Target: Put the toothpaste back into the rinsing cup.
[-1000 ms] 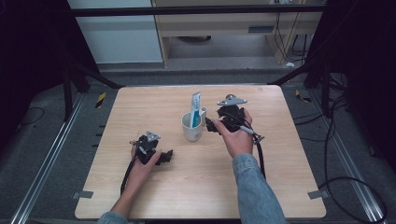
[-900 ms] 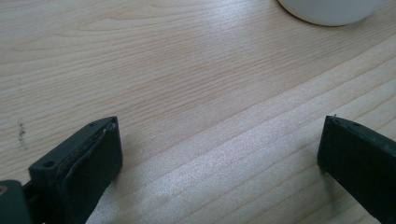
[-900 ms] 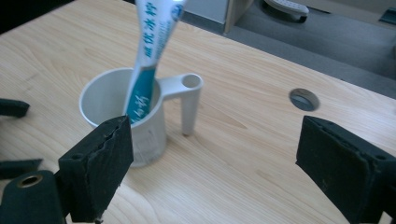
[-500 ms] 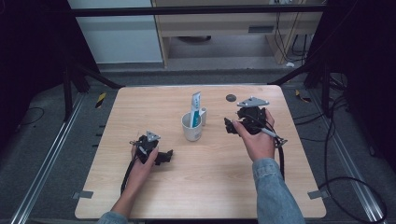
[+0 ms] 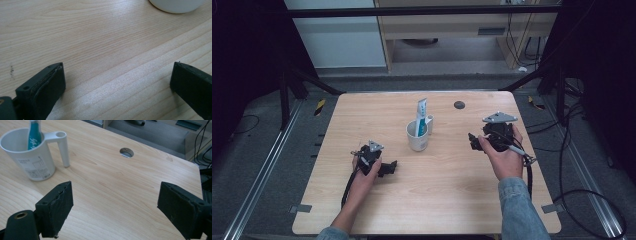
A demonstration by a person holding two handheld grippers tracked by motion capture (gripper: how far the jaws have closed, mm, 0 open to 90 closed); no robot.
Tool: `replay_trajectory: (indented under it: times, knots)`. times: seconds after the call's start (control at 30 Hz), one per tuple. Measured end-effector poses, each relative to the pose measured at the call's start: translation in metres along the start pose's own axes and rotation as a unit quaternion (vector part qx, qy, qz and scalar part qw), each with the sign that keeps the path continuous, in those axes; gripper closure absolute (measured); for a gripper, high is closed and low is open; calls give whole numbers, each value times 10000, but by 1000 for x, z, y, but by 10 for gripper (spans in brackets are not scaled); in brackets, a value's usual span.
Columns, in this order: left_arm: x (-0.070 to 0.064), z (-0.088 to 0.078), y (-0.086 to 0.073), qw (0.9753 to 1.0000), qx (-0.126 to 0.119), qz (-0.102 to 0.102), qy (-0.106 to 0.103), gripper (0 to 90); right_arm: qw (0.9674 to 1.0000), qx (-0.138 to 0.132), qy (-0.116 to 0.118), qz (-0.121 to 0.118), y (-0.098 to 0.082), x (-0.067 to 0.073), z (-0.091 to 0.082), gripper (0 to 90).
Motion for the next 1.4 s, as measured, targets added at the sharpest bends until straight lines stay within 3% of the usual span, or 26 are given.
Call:
replay_trajectory:
  times: [0.37,0.7,0.8,1.1,1.4]
  knots:
    - [0,0,0,10000,-1,3,-2,0,9993,305,-166,141,-25,-24,21,124]
    - [0,0,0,10000,-8,5,-11,0,9974,613,-89,358,-56,-27,57,119]
    - [0,0,0,10000,-5,10,-11,0,9960,813,-79,357,-66,-27,69,108]
    - [0,0,0,10000,2,39,-34,0,9941,929,-23,562,-88,-29,94,105]
    - [0,0,0,10000,1,49,-47,0,9941,741,76,788,-92,-28,107,95]
Point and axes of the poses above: each handheld gripper's, and its own axes: z roughly forward along the jaws, y roughly out of its top, x roughly to its left, the point moved 3 cm from there along z, roughly forward along the jaws, and after that the axes turned 4 degrees about z, right-handed, at the moved point
